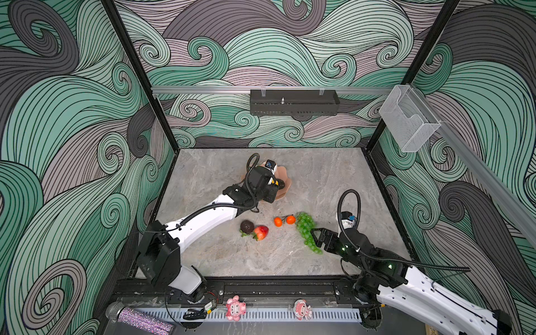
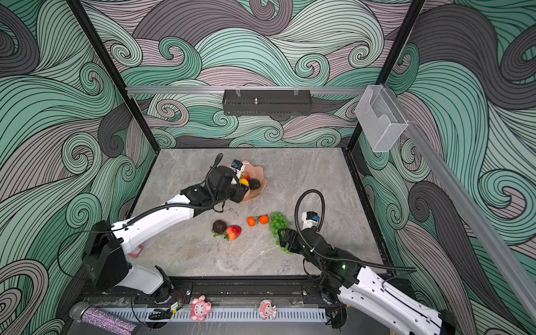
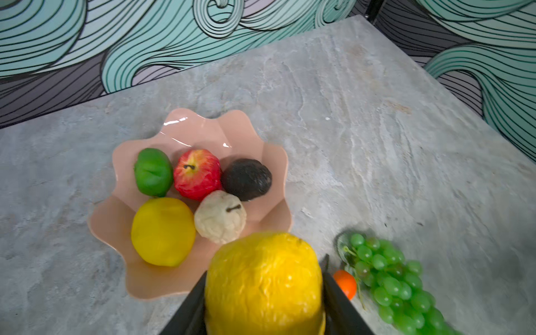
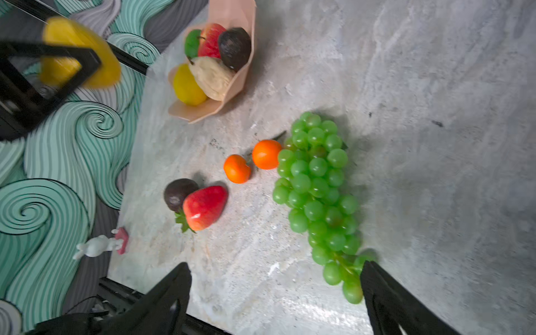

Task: Place and organize the fake fruits in the fruit bowl
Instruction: 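Carry the yellow lemon over the pink bowl with the left gripper while right withdraws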

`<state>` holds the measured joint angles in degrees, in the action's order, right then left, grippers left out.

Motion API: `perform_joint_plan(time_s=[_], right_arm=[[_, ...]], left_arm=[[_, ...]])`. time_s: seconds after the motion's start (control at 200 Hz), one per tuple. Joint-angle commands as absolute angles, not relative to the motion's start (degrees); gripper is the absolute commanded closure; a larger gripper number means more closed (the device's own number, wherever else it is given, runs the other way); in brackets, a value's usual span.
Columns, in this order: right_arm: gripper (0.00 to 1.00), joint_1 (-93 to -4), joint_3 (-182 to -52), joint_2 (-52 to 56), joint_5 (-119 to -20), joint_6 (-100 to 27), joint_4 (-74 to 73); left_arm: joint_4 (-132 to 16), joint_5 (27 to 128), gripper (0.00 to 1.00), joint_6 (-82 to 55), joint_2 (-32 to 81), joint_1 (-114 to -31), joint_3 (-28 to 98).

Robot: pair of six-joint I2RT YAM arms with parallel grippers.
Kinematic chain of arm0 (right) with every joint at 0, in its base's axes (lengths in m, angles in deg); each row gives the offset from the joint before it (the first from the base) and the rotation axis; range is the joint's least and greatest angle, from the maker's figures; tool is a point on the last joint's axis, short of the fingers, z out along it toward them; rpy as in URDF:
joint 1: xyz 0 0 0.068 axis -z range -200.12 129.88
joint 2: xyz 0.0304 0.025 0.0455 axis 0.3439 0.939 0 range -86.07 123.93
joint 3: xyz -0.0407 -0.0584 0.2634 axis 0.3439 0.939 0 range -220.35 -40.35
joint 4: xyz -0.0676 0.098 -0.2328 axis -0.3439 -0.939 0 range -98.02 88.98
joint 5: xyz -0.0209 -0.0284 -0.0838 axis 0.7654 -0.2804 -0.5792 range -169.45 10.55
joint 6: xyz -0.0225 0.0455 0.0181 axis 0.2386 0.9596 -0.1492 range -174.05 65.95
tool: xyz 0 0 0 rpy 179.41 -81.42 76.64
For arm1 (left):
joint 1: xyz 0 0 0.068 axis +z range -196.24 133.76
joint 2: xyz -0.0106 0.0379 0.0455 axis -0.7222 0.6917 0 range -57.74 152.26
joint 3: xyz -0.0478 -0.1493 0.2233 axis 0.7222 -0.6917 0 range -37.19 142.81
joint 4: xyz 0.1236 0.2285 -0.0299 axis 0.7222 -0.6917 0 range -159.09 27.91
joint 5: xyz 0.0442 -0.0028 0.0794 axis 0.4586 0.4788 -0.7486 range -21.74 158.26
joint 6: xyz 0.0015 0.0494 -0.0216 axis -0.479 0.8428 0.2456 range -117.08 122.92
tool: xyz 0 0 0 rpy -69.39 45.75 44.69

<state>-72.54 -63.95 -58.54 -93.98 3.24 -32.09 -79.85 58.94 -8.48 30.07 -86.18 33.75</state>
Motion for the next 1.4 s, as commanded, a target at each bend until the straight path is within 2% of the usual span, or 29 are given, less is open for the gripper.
perform_joint_plan(time_s=[0.0, 0.49, 0.976, 1.396], right_arm=[[0.08, -72.3, -62.0, -60.4, -93.7, 4.5, -34.8], [0.08, -72.3, -60.1, -60.8, -92.0, 4.6, -35.0], [0.08, -72.3, -59.0, -59.6, -92.5, 5.9, -34.4], [0.08, -72.3, -58.6, -56.5, -92.0, 6.4, -32.1]], left_arm=[[-87.9, 60.1, 0.51, -8.9, 34.8, -83.2, 41.5], [-99.2, 63.5, 0.51, -5.3, 62.1, -79.4, 72.2], [-102.3, 62.7, 0.50, -2.5, 78.5, -78.5, 88.8], [-105.6, 62.1, 0.47, -0.6, 84.8, -78.3, 96.3]])
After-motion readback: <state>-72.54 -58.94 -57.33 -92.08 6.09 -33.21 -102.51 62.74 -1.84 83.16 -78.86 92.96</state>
